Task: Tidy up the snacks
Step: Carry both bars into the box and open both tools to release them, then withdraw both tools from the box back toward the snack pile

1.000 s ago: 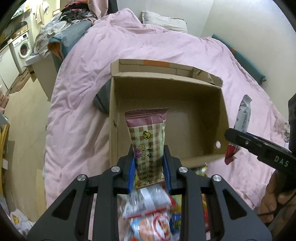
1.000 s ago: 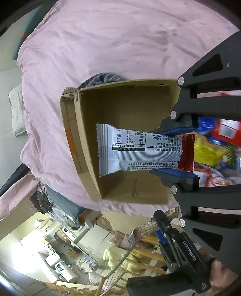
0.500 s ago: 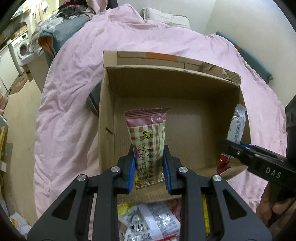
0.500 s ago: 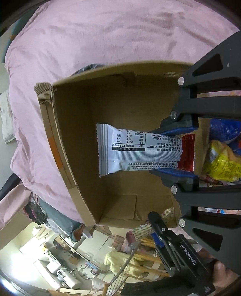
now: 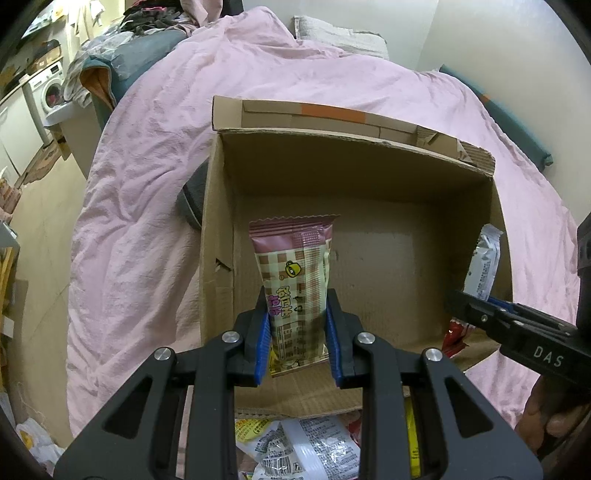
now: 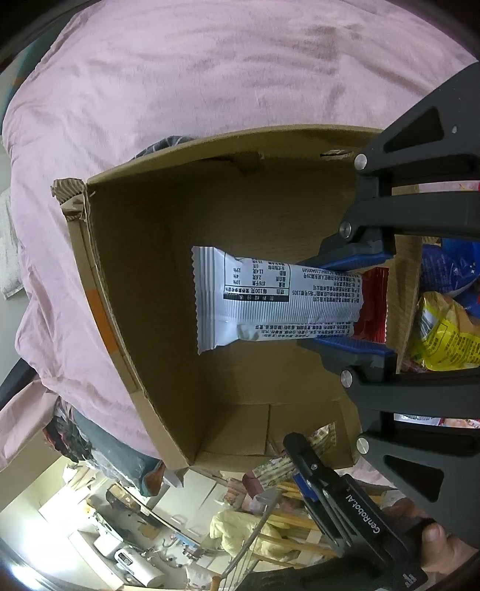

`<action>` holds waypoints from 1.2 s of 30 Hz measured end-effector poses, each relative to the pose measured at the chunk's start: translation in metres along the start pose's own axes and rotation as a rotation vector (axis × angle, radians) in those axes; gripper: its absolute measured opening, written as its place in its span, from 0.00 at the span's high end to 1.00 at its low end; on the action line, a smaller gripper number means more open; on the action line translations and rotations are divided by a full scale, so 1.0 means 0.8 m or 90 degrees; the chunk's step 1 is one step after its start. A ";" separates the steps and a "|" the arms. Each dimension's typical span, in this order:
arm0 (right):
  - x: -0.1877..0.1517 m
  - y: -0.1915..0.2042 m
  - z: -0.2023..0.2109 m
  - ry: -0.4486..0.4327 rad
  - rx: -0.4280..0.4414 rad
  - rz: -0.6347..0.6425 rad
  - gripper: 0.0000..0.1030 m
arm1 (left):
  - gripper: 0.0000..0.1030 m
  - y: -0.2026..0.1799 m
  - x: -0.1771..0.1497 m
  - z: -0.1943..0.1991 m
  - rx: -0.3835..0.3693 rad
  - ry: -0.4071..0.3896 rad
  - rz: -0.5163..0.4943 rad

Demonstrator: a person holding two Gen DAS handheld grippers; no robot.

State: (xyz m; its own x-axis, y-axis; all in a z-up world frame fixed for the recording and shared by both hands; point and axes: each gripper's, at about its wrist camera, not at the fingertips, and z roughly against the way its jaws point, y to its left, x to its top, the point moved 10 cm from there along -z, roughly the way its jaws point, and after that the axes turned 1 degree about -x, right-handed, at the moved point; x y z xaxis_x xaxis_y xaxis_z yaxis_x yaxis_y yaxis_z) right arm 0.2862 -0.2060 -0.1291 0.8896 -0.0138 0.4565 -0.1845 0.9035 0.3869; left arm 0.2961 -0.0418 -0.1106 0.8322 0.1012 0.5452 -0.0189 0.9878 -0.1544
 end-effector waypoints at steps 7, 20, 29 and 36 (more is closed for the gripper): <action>0.004 0.001 -0.004 0.001 0.015 -0.010 0.65 | 0.77 -0.005 -0.001 0.002 -0.009 0.001 -0.007; 0.024 0.009 0.017 -0.056 0.027 -0.003 0.21 | 0.26 -0.004 0.011 0.021 0.001 -0.042 -0.009; 0.024 0.006 0.012 -0.048 0.030 -0.010 0.21 | 0.26 -0.002 0.010 0.020 0.004 -0.040 -0.002; 0.026 0.009 0.014 -0.055 0.020 0.006 0.21 | 0.26 -0.001 0.009 0.022 0.010 -0.044 -0.001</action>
State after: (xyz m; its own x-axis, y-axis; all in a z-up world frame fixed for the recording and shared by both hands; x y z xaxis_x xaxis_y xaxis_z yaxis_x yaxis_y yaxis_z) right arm 0.2990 -0.2045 -0.1076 0.8489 -0.0428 0.5268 -0.2074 0.8898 0.4065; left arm 0.2923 -0.0397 -0.0920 0.7921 0.1072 0.6010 -0.0267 0.9896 -0.1413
